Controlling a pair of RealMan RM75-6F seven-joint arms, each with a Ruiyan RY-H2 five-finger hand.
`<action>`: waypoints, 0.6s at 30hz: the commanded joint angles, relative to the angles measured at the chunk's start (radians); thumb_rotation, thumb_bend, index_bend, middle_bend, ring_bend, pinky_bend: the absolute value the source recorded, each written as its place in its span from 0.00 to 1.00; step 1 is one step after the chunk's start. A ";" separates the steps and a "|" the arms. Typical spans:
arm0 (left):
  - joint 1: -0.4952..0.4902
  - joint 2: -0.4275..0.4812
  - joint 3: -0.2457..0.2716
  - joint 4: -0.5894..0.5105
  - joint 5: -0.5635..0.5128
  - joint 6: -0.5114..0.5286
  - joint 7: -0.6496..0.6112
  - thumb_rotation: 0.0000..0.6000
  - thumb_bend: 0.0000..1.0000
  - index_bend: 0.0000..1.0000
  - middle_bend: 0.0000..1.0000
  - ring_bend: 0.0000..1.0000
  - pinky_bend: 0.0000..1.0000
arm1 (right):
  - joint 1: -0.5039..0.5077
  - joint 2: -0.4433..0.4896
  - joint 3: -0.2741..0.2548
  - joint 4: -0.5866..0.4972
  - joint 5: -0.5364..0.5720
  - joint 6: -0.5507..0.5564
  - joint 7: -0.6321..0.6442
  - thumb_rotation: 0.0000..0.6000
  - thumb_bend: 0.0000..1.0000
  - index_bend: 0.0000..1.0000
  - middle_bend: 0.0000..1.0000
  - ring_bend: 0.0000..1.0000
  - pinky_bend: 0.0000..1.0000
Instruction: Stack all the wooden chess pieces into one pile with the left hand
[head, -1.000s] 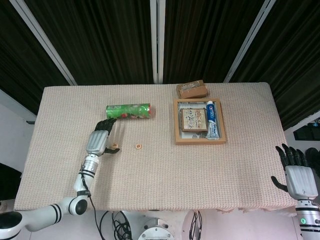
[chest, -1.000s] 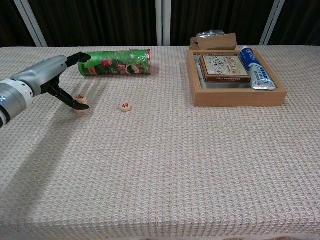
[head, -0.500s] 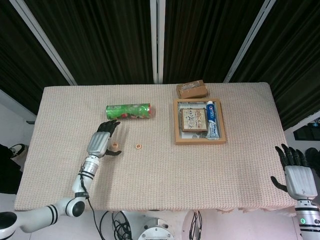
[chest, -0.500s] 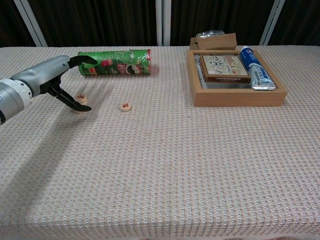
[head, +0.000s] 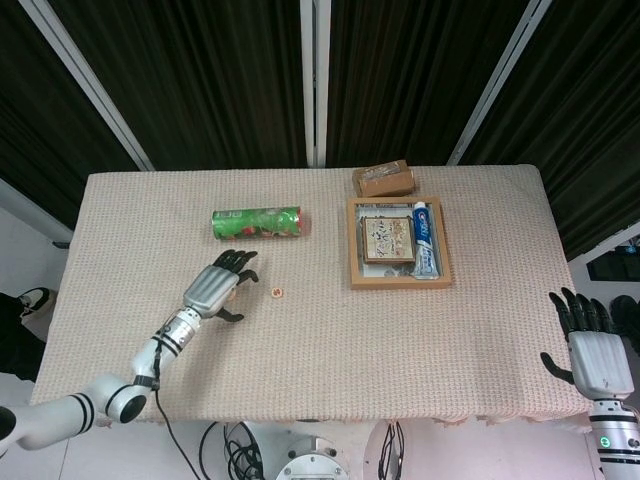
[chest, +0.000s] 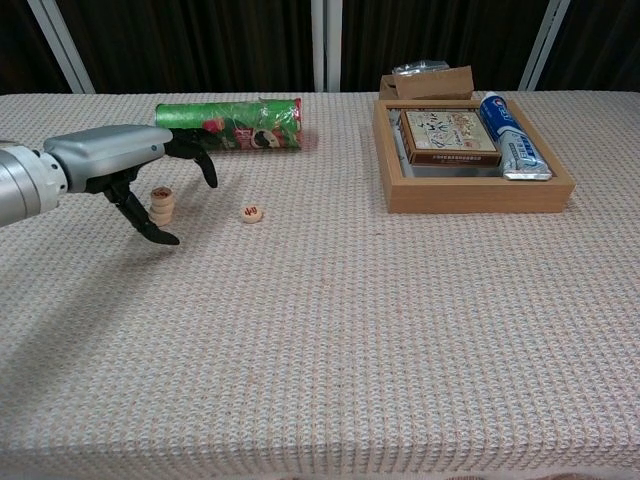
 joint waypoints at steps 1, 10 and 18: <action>-0.015 0.023 0.015 0.000 -0.006 -0.025 0.067 1.00 0.07 0.32 0.00 0.00 0.00 | 0.002 0.001 0.001 -0.001 0.001 -0.002 0.001 1.00 0.17 0.00 0.00 0.00 0.00; -0.012 0.048 0.020 -0.031 -0.044 -0.037 0.112 1.00 0.07 0.36 0.00 0.00 0.00 | 0.005 -0.001 0.000 -0.007 0.000 -0.007 -0.004 1.00 0.17 0.00 0.00 0.00 0.00; -0.011 0.062 0.026 -0.047 -0.065 -0.045 0.136 1.00 0.07 0.37 0.00 0.00 0.00 | 0.006 0.002 -0.002 -0.012 0.000 -0.009 -0.002 1.00 0.17 0.00 0.00 0.00 0.00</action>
